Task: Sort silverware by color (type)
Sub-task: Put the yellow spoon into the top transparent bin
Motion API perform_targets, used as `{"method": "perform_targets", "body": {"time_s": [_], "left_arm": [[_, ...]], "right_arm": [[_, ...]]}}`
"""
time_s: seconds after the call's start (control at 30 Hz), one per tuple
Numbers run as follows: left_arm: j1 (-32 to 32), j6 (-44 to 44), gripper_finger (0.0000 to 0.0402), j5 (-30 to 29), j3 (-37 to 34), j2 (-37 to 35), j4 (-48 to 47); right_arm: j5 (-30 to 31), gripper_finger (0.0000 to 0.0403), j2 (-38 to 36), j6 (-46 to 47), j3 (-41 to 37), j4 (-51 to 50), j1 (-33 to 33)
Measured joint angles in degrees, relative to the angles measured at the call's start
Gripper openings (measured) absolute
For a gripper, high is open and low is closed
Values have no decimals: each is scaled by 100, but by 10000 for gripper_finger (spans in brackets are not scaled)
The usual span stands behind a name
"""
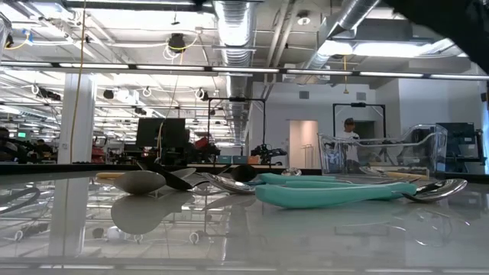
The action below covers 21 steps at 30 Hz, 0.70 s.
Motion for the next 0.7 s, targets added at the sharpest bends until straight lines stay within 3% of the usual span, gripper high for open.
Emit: {"method": "perform_targets", "body": {"time_s": [0.1, 0.27, 0.5, 0.7], "left_arm": [[-2, -44, 110, 2, 0, -2, 1], [-2, -231, 110, 189, 0, -2, -71], [-2, -242, 110, 879, 0, 2, -56], [-2, -101, 110, 1204, 0, 4, -15]], "right_arm": [[533, 150, -719, -829, 9, -1539, -1], [2027, 146, -1836, -1429, -9, -3894, 33], [3552, 144, -3648, -882, 2, -5818, 293], [5217, 136, -4991, 184, -4, -7113, 870]]}}
